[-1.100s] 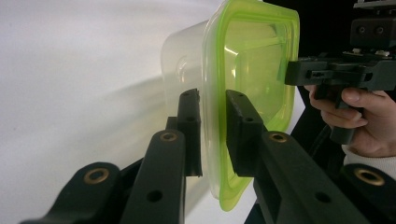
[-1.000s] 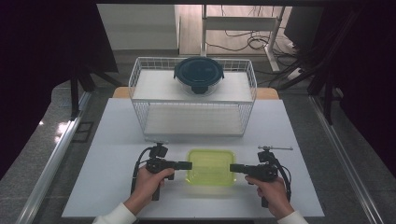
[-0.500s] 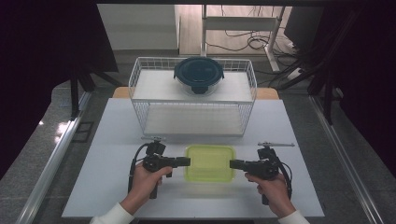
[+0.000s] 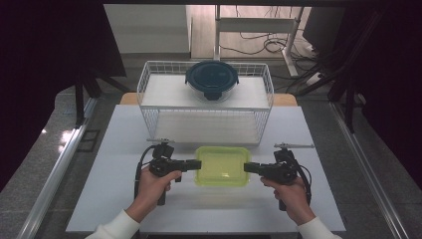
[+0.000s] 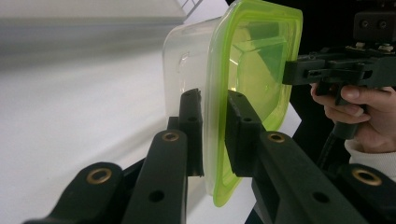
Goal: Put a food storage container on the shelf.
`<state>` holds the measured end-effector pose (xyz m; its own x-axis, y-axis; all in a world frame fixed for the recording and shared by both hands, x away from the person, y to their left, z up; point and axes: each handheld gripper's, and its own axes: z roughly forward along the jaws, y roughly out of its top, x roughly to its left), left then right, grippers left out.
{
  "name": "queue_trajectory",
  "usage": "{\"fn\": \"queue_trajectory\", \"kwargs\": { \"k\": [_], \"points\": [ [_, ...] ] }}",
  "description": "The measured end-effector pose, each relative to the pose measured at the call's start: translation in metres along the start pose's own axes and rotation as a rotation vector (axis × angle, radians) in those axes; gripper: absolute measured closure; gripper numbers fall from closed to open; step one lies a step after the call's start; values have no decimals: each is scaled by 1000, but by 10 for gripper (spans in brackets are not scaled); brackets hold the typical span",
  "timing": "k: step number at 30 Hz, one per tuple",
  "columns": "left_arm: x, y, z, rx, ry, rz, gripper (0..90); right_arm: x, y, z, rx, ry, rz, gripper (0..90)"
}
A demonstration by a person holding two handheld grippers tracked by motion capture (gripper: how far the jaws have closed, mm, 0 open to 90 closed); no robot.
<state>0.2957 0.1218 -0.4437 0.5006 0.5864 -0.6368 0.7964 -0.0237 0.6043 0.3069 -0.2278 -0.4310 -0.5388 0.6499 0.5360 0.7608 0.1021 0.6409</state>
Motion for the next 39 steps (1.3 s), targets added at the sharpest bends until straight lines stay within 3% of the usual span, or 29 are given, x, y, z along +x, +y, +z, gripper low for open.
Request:
{"fn": "queue_trajectory", "kwargs": {
  "k": [39],
  "points": [
    [-39, 61, -55, -124, 37, 108, 787, 45, 74, -21, -100, 21, -156, 787]
  ]
}}
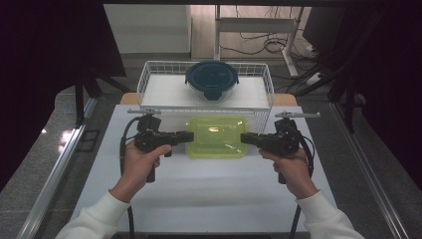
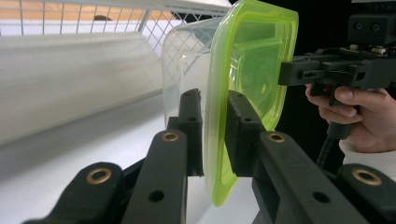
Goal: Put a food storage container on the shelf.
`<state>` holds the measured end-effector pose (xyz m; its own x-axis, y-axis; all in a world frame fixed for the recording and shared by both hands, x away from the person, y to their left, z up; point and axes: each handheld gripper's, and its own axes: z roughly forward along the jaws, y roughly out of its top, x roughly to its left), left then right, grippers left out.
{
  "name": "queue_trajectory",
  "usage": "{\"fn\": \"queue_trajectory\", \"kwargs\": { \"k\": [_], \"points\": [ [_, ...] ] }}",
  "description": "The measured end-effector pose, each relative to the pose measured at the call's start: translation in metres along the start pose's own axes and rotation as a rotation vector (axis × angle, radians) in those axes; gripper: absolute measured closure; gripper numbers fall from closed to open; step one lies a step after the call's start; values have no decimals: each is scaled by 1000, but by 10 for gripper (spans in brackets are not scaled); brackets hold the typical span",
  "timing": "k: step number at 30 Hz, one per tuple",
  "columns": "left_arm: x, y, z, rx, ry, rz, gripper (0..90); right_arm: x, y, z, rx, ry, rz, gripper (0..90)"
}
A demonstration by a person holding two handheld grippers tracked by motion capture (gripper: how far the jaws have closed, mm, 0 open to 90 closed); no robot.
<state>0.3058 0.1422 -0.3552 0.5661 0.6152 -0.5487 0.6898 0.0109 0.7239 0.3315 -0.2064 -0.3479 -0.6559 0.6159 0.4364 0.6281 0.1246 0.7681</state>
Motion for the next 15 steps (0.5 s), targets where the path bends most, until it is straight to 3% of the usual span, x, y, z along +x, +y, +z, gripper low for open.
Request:
{"fn": "queue_trajectory", "kwargs": {
  "k": [15],
  "points": [
    [-9, 23, -11, -28, 6, 34, 787, 8, 25, -6, -24, 4, -31, 787]
  ]
}}
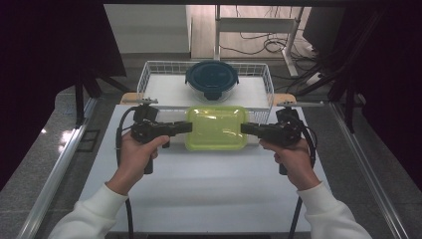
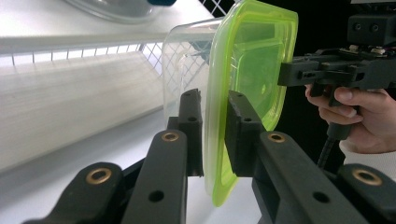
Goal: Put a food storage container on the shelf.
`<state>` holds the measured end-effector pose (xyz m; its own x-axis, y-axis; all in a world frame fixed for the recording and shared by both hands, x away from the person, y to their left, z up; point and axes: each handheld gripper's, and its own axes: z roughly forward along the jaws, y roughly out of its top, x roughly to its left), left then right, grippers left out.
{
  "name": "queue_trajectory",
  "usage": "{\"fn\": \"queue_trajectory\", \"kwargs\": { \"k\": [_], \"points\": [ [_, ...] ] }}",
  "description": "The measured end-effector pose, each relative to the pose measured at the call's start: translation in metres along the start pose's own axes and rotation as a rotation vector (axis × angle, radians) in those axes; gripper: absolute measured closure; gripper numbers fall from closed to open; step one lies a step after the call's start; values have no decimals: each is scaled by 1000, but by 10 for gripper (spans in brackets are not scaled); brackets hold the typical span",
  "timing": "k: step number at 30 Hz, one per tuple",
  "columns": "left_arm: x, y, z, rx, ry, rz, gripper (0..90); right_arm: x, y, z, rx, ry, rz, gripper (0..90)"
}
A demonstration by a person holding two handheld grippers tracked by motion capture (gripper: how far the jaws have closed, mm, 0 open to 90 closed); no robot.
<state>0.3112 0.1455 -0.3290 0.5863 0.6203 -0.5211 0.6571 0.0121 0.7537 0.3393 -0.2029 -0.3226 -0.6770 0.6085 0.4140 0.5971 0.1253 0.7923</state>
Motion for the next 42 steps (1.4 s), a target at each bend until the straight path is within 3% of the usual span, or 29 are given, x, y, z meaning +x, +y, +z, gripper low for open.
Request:
{"fn": "queue_trajectory", "kwargs": {
  "k": [27, 42],
  "points": [
    [0, 41, -9, -45, 4, 11, 786, 2, 48, 1, -30, 6, -30, 789],
    [3, 80, -11, -64, 0, 18, 786, -2, 88, 2, -52, 6, -47, 789]
  ]
}}
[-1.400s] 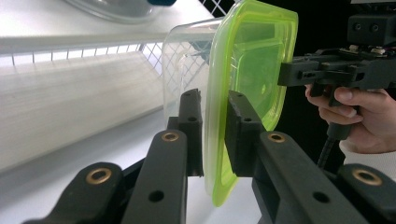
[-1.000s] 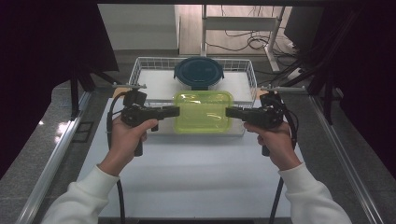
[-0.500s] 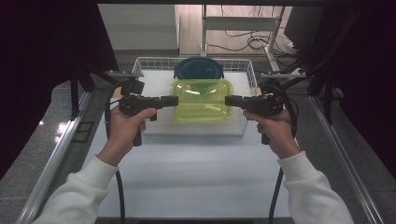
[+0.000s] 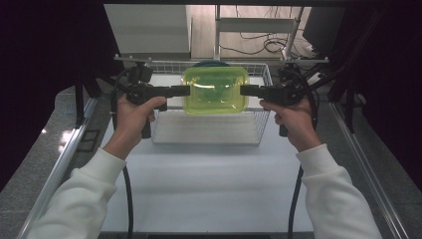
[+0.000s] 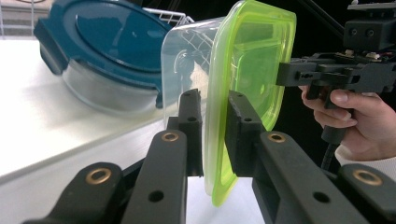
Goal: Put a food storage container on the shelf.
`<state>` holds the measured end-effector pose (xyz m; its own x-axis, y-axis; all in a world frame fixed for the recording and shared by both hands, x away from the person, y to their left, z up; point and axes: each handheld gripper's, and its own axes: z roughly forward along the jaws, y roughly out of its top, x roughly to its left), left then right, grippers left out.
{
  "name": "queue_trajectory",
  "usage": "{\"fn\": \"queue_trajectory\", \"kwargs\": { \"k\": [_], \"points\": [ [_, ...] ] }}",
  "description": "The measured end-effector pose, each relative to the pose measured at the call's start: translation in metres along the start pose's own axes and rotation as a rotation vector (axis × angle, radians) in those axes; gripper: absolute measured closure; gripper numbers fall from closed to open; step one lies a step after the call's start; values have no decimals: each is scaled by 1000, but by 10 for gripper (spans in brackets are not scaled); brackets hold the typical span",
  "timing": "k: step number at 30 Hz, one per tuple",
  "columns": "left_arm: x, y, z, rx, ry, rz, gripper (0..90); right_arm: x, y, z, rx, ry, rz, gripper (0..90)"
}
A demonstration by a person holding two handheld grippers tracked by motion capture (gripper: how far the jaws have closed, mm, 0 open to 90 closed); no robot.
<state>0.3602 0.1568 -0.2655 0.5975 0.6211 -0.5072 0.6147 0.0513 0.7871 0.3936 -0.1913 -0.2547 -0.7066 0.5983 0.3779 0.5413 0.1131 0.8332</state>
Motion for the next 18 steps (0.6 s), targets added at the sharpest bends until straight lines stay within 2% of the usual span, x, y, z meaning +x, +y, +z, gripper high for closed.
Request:
{"fn": "queue_trajectory", "kwargs": {
  "k": [9, 18],
  "points": [
    [4, 19, 2, -6, 4, 4, 786, -6, 19, 4, -15, 2, -2, 789],
    [20, 37, 10, -8, 5, -22, 787, -16, 37, 15, -9, -10, 15, 789]
  ]
}}
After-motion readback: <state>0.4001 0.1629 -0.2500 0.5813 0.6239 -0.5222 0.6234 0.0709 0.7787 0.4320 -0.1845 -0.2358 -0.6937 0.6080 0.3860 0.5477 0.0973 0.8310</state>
